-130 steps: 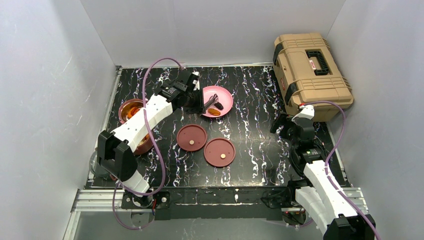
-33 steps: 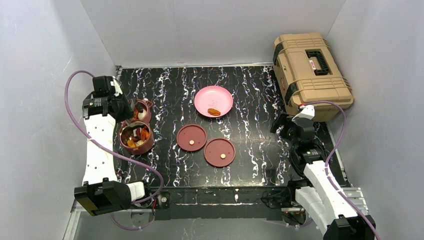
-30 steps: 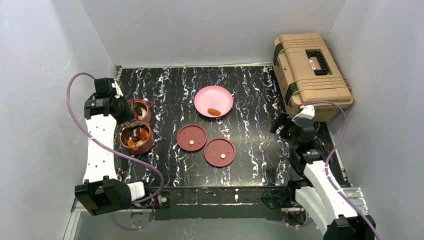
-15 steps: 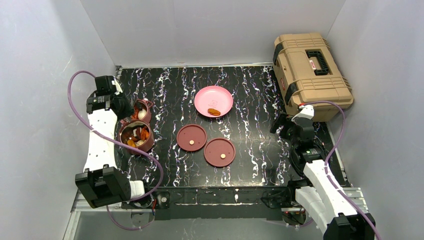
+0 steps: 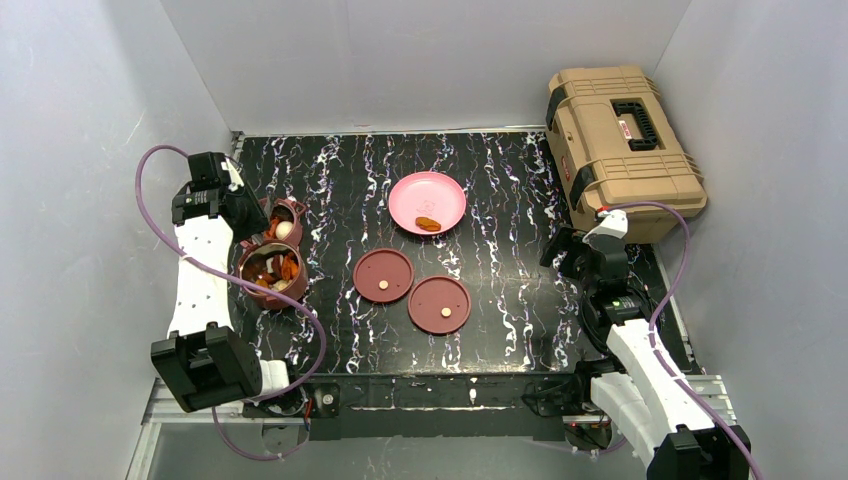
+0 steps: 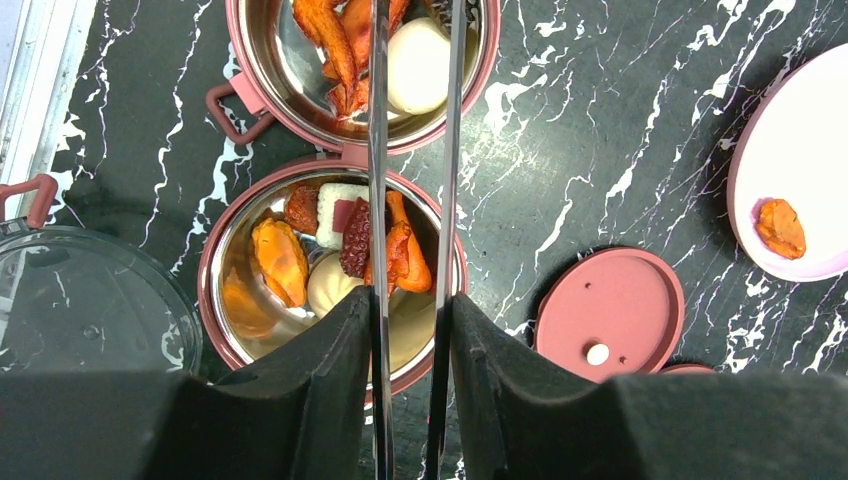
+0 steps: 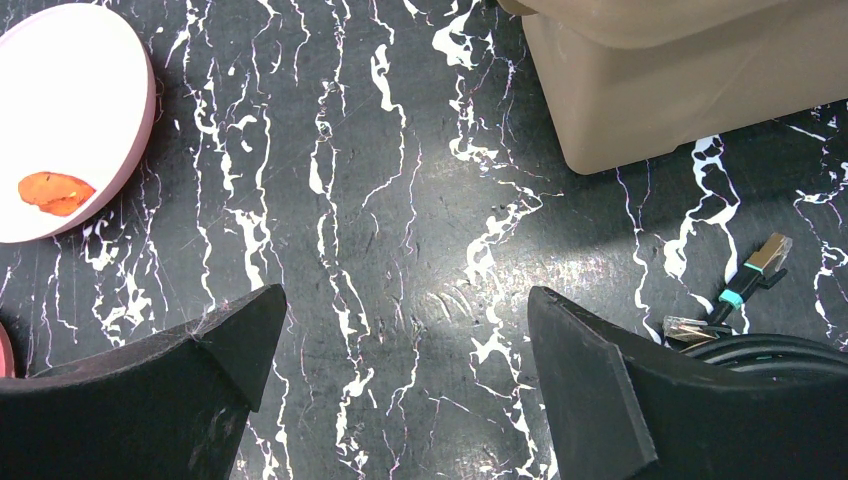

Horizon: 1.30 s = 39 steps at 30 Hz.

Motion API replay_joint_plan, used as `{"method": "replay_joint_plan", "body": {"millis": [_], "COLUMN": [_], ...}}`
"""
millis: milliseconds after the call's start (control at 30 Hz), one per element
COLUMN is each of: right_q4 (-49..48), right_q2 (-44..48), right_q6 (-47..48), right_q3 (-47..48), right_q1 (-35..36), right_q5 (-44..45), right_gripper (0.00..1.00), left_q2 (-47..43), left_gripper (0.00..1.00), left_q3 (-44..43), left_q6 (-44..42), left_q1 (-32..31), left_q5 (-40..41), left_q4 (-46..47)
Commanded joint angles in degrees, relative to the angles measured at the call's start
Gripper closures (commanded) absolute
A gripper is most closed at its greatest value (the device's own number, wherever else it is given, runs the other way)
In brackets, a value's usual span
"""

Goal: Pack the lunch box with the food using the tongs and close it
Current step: Place the fake food in the packing box.

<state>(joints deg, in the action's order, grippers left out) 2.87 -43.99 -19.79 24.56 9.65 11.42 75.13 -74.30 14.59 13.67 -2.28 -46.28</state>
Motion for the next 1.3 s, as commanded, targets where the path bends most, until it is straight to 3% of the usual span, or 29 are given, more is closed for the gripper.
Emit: {"method": "replay_joint_plan", "body": {"millis": [0, 400, 600, 800, 967, 1267], "right_q4": [-2.3, -2.3, -2.3, -2.3, -1.5, -0.9], "right_q2": [0.0, 0.0, 0.1, 0.6, 0.9, 1.0], "right_q6": [-0.3, -0.3, -0.3, -0.2, 0.2, 0.5], "right_q3": [0.7, 0.7, 0.7, 0.7, 1.1, 1.3], "right_q1": [-0.1, -0.1, -0.1, -0.1, -0.1, -0.1], "right_q5": [0.4, 0.4, 0.8, 1.4, 2.0, 2.5], "right_gripper": [0.0, 0.0, 0.0, 0.0, 0.0, 0.0], "left_q2": [-1.1, -3.0, -6.1, -7.9, -7.3, -3.0], "left_gripper": [0.68, 0.7, 0.71, 0.71, 0.7, 0.69], "left_q3": [0.2, -2.0, -3.3, -6.8, -7.6, -5.0], "left_q6": [0.0, -1.3, -0.9, 1.4, 6.7, 14.3], "left_q1": [0.3, 0.4, -1.2, -13.5, -25.1, -39.9], "left_q5": [-0.8, -1.0, -5.6, -1.6, -2.0, -4.4], "left_q4": [0.1, -2.4, -3.9, -6.9, -6.5, -2.1]}}
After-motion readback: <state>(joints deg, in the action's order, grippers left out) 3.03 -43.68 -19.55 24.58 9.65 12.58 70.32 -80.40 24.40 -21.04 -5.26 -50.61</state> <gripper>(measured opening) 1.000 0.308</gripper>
